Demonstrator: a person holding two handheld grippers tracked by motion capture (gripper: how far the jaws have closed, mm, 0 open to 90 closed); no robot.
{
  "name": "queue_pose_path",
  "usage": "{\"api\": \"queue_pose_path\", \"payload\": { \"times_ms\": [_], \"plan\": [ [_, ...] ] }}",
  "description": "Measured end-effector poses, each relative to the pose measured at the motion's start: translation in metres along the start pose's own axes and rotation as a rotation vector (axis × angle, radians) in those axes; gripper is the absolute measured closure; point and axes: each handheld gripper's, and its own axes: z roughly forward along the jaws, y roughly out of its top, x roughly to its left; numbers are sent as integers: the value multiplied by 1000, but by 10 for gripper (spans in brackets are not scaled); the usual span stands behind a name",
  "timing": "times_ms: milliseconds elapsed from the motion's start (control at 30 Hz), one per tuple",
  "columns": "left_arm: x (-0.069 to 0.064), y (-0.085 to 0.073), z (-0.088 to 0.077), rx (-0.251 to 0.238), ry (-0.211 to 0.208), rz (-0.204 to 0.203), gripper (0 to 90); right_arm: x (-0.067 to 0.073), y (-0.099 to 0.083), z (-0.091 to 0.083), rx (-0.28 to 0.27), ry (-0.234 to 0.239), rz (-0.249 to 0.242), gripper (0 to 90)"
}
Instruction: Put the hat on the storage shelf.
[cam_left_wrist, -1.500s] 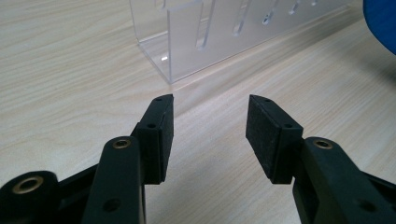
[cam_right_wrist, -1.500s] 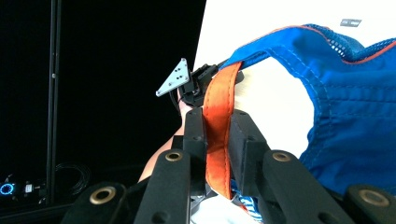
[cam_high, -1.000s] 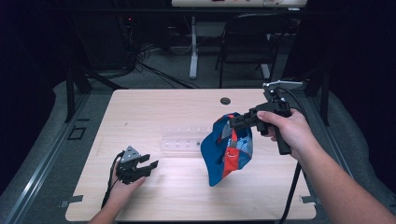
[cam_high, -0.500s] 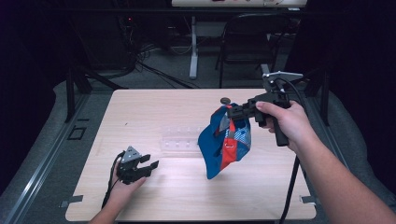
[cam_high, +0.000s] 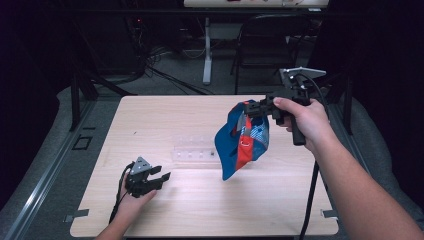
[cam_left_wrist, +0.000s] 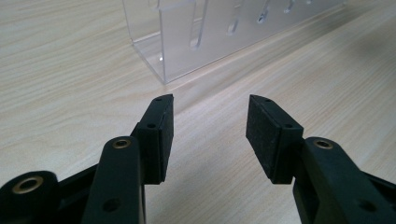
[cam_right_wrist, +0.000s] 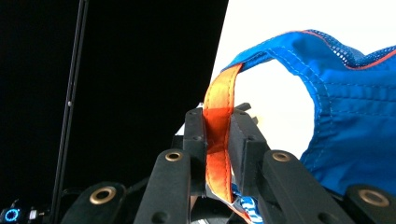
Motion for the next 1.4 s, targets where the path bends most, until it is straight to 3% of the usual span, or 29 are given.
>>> {"api": "queue_pose_path", "payload": {
  "times_ms": [333,667,1400],
  "plan": [
    [0,0,0,-1,-3,-1,519,6,15,8,-51,5,10,783],
    [1,0,0,-3,-2,-3,519,7,26,22,-64,27,21,783],
    [1,0,0,-5,-7,-4,519,0,44,36,-131,35,49,783]
  ]
}}
